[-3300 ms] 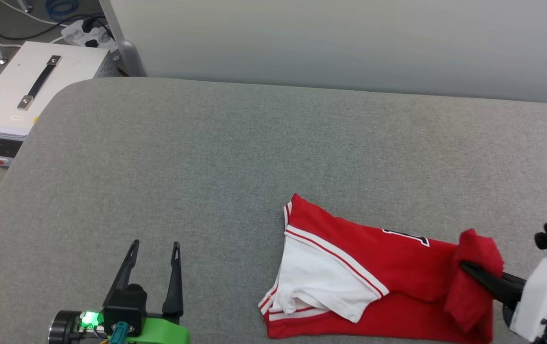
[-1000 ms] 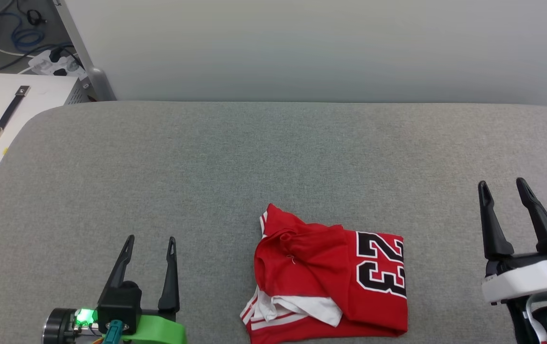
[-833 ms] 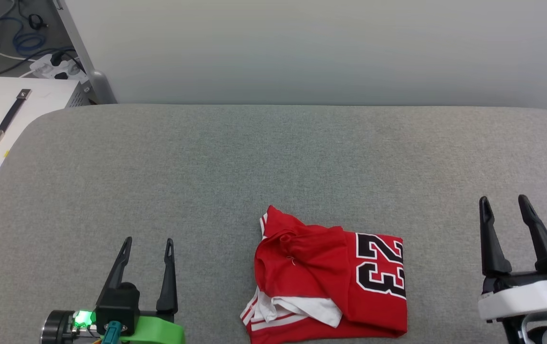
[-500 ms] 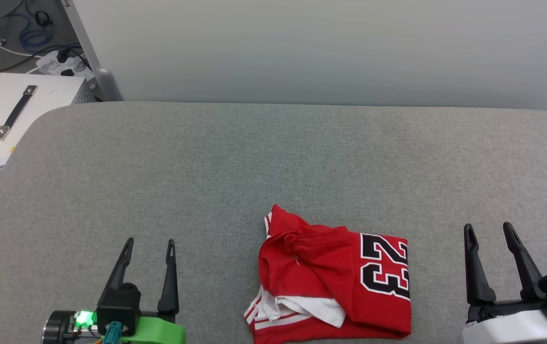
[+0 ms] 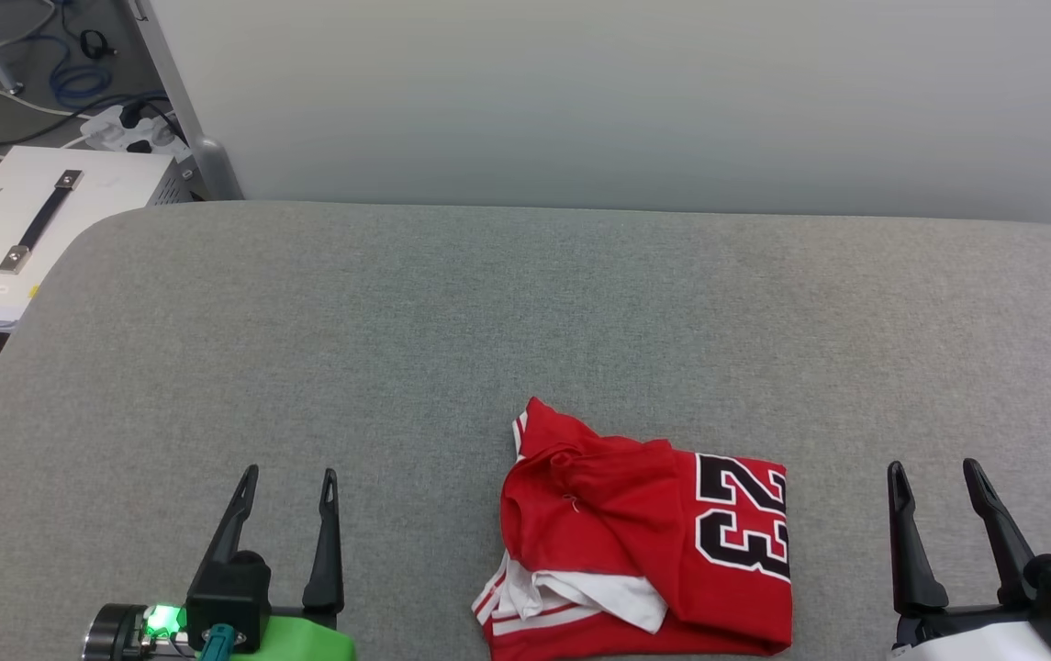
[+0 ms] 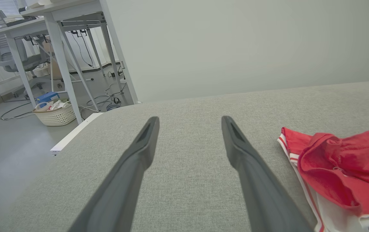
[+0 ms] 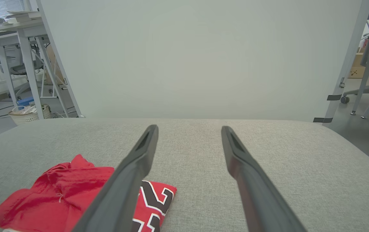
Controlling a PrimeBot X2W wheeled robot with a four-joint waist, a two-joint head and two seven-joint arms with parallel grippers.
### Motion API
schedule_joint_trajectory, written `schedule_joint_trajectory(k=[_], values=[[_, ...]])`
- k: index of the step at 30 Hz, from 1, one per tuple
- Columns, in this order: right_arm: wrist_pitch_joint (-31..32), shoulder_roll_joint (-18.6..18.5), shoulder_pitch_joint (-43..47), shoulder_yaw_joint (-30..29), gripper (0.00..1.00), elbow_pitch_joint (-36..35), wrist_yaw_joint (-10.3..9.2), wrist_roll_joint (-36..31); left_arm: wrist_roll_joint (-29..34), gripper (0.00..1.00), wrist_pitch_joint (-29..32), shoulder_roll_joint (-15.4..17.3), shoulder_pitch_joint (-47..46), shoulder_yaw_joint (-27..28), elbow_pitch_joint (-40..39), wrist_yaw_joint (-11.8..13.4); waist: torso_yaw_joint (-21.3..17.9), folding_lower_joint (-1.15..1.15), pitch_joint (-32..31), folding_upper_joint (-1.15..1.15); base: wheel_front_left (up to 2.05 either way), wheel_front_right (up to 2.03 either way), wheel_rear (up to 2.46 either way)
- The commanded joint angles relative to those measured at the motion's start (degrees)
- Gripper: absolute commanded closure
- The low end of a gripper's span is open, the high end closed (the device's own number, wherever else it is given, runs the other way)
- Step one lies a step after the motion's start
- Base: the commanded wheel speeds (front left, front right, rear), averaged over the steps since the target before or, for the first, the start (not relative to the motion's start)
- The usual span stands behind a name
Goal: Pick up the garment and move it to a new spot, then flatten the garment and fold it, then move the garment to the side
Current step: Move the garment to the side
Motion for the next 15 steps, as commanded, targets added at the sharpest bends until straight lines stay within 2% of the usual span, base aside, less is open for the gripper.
schedule_joint_trajectory(k=[1, 7, 11, 15], values=[[-0.3, -0.1, 0.4, 0.2, 0.00, 0.4, -0.04, -0.5, -0.2, 0.00, -0.3, 0.0, 0.7, 0.2, 0.2, -0.3, 0.0, 0.00, -0.1, 0.00, 0.00, 0.00, 0.00], [-0.2, -1.1, -2.6, -0.4, 0.00, 0.4, -0.04, 0.8, -0.3, 0.00, -0.3, -0.2, 0.9, 0.6, 0.4, -0.1, -0.3, 0.00, 0.2, 0.00, 0.00, 0.00, 0.00], [2.1, -5.5, -8.0, -0.7, 0.00, -0.2, -0.04, 2.7, -0.2, 0.00, -0.3, -0.2, 0.7, 0.7, 0.3, -0.2, -0.5, 0.00, 0.6, 0.00, 0.00, 0.00, 0.00], [9.4, -10.2, -13.5, 1.0, 0.00, -0.9, -0.04, 6.6, -0.2, 0.00, -0.3, 0.0, 0.2, 0.8, 0.3, -0.4, -0.2, 0.00, 1.1, 0.00, 0.00, 0.00, 0.00]])
